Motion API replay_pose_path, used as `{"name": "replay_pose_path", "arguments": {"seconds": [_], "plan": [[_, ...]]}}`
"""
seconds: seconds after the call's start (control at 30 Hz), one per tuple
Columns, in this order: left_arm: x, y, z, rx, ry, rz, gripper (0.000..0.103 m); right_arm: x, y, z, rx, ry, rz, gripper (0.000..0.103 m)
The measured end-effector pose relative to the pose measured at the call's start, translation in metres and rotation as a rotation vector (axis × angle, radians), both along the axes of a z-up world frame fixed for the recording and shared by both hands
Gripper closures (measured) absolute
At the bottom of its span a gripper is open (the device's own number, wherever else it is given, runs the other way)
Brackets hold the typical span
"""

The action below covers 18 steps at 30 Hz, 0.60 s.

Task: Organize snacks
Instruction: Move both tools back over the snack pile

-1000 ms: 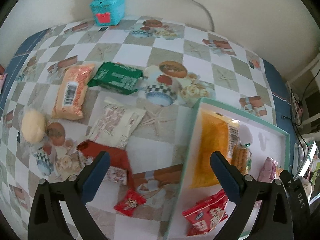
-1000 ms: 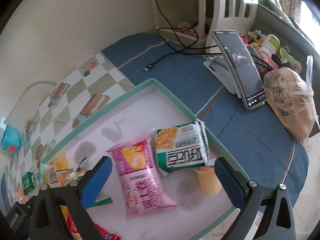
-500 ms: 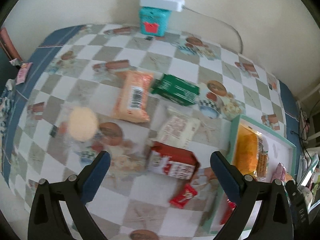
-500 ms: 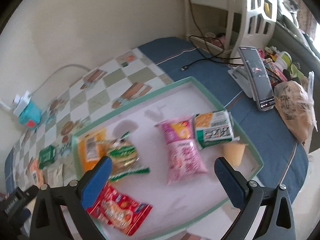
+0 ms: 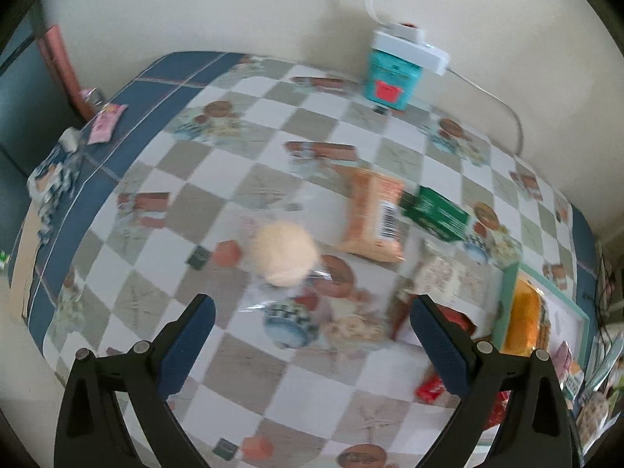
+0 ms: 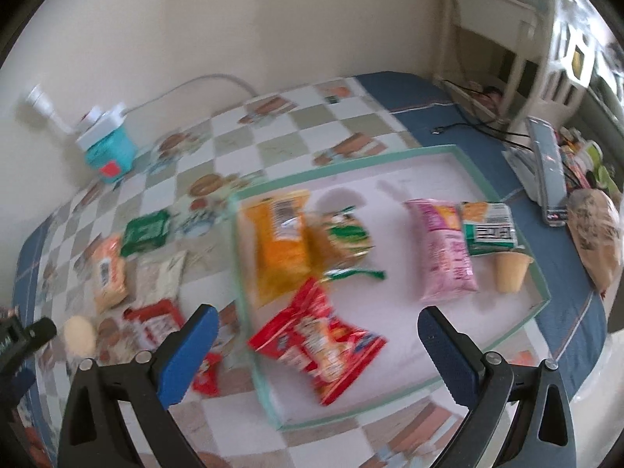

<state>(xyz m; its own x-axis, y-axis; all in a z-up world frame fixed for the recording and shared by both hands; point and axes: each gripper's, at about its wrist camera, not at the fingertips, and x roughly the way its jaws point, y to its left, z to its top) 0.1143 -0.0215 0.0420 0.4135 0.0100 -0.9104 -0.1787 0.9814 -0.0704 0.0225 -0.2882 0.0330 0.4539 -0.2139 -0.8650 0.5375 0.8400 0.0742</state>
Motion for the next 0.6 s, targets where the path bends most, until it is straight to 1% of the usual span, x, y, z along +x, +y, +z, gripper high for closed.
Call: {"name": "replay_pose_path", "arguments": {"seconds": [0.17, 0.27, 0.6], "plan": [[-0.002, 0.035, -0.004, 0.000, 0.011, 0.071, 0.003, 0.007, 0.028, 0.003, -0.014, -0.002, 0.067, 0.000], [-0.001, 0.051, -0.011, -0.010, 0.032, 0.102, 0.003, 0.011, 0.043, 0.003, -0.018, 0.001, 0.094, 0.000], [-0.004, 0.093, -0.021, -0.033, 0.057, 0.188, 0.003, 0.024, 0.091, 0.001, 0.002, 0.011, 0.213, 0.000]]}}
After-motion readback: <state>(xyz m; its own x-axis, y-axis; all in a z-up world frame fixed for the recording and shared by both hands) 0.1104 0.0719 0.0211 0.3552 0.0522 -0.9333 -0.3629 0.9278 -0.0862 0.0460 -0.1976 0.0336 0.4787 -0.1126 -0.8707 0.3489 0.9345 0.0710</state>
